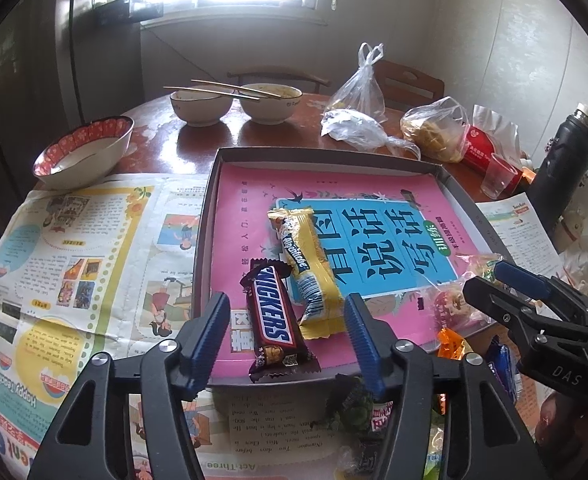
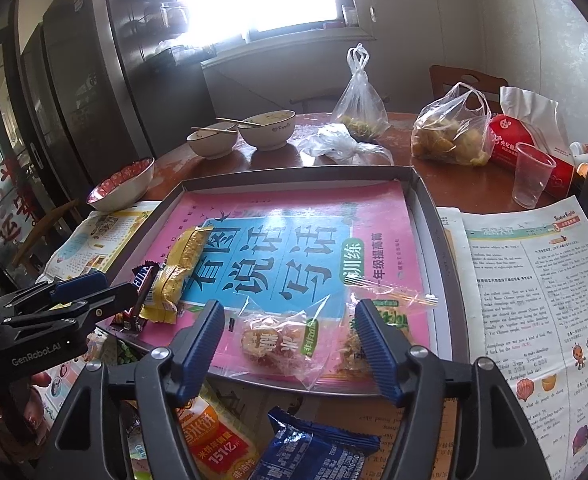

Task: Organize snacks
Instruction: 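Open left tool to drop the Snickers bar in the box while right tool releases candy bag, then pull both tools back from the box toward the snacks on the newspaper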

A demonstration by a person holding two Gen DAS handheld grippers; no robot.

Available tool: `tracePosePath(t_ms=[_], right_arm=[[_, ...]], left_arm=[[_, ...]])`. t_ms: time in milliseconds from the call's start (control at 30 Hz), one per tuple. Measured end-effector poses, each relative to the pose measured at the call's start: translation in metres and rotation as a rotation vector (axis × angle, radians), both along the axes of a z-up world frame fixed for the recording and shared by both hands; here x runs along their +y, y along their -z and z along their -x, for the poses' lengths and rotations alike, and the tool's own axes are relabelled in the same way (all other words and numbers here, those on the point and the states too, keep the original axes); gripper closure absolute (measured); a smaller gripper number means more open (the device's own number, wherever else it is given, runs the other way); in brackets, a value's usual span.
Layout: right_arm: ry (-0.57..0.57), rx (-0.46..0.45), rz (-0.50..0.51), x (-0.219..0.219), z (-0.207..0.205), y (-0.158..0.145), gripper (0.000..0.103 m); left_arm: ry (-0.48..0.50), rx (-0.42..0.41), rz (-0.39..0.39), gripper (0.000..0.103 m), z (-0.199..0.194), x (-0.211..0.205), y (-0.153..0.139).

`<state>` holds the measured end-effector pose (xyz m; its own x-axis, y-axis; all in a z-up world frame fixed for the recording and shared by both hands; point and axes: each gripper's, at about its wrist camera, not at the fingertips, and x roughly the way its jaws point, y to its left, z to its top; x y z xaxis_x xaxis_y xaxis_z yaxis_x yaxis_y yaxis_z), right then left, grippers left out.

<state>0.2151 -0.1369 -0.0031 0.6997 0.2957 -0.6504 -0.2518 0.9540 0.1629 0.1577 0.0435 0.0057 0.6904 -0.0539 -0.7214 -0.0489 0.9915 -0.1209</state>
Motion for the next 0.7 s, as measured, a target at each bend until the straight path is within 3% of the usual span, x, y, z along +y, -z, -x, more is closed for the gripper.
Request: tracePosePath(t_ms=[300, 700], right_arm=[[0.010, -0.020, 0.001, -0.002, 0.005, -0.005, 0.020], [0.008, -0.052, -0.018, -0.006, 0.013, -0.015, 0.013]], left_arm=[[0.007, -0.019, -0.007, 0.034, 0.009, -0.002, -0.010], [-0.006, -0.054, 0.009, 0.027, 0.021, 0.002, -0.025]])
